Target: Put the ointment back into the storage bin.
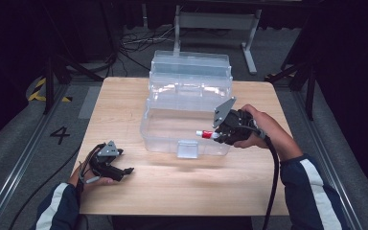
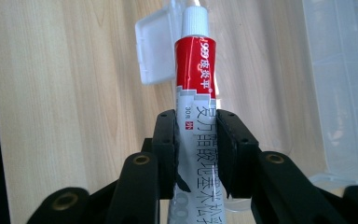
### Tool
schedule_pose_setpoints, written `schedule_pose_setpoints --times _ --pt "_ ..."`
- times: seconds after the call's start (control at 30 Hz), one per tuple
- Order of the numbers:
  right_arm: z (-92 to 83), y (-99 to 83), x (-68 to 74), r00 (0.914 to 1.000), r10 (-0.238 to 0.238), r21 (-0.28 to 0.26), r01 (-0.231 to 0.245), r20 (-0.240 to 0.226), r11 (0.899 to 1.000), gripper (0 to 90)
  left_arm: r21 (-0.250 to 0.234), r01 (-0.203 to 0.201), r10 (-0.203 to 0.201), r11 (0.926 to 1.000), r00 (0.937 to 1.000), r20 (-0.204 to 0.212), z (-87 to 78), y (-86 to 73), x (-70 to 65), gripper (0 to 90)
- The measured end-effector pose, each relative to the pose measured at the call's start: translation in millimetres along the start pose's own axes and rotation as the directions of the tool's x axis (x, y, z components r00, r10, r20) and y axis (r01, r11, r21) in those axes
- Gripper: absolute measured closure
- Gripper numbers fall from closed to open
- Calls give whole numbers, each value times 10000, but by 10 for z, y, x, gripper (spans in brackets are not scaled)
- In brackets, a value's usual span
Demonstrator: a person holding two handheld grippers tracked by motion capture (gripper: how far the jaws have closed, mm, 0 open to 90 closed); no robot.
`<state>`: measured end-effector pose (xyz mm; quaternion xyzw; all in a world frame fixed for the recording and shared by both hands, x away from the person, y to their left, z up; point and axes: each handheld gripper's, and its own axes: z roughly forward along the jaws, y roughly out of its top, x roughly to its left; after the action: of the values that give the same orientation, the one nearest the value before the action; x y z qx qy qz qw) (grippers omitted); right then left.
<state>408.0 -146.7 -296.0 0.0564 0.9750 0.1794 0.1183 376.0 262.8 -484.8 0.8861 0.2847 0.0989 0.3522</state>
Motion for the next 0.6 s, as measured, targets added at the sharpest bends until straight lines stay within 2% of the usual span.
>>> schedule_pose_setpoints --times 0.23,0.6 --pt "92 34 -121 9997 224 270 -226 82 9994 708 3 0 0 10000 10000 -5 0 0 0 130" --pt "264 64 -322 9989 477 614 -474 -38 9970 708 -2 4 -4 10000 10000 2 0 0 0 130"
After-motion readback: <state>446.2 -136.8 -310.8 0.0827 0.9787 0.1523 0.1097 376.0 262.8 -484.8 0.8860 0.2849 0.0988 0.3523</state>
